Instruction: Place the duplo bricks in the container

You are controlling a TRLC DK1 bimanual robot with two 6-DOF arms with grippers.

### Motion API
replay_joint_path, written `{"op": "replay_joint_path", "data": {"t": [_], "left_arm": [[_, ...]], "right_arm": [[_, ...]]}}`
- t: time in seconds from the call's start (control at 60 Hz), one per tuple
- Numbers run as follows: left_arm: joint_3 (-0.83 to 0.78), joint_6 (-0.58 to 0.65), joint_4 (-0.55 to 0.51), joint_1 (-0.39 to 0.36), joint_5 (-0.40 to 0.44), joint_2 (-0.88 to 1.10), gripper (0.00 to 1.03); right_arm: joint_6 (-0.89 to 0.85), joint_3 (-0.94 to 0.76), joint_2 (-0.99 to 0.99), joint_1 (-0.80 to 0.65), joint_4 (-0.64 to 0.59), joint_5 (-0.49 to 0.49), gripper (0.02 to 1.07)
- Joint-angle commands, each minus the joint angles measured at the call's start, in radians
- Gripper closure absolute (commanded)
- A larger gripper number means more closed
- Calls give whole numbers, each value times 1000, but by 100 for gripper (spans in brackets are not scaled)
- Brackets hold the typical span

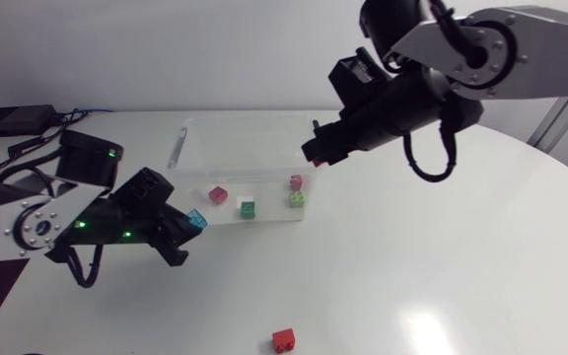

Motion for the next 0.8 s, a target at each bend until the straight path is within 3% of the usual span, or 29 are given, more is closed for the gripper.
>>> {"op": "replay_joint_path", "data": {"t": [0.0,0.2,0.367,0.633,0.717,0.783], "left_arm": [[23,16,-48,6,14,-81,65],[127,4,-120,10,14,-153,65],[196,-18,-110,19,15,-138,65],[282,-72,9,21,12,-29,63],[308,-95,69,24,-5,28,63],[351,-119,117,26,-25,103,62]], "right_arm": [[22,63,56,18,17,2,83],[4,174,160,30,17,27,83],[-1,235,244,28,17,41,81],[-2,286,310,27,25,102,36],[-2,281,289,30,17,110,32],[-4,257,248,36,-3,116,22]]}}
